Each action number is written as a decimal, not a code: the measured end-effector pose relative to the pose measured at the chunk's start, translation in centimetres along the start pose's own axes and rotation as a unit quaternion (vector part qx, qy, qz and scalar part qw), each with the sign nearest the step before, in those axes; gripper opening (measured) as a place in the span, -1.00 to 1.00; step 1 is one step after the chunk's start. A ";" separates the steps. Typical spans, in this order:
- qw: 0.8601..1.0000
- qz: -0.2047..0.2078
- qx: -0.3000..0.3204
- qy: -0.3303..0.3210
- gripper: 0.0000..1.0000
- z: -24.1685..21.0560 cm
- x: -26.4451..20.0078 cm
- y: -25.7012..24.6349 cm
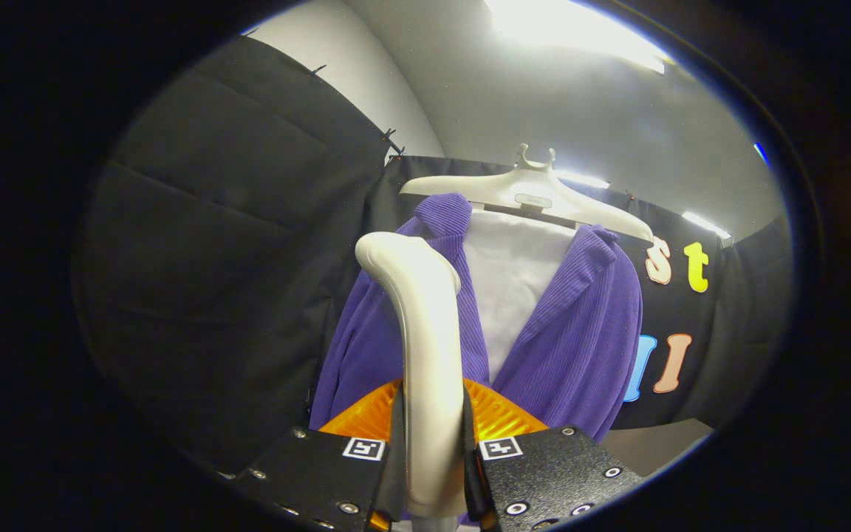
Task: Iron the clothes twice with a garment steamer, once on the left side and once on the right side.
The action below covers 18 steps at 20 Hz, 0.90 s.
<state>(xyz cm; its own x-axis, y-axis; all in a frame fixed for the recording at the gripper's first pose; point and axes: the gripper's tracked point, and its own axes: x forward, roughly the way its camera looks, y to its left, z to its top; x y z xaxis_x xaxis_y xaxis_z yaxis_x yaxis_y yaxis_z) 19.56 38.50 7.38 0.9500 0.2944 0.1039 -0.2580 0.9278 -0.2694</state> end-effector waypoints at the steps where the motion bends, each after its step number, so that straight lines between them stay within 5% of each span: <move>1: 1.000 -0.002 -0.002 0.004 -0.37 -0.5 -0.2 0.1; 18: 0.998 -0.005 -0.030 0.062 -0.37 -9.5 -3.9 1.8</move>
<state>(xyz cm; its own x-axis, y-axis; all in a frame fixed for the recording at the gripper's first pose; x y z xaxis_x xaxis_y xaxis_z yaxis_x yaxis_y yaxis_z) 17.10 36.86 -2.60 0.9678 0.2515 -0.0118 -0.2415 0.9140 -0.3259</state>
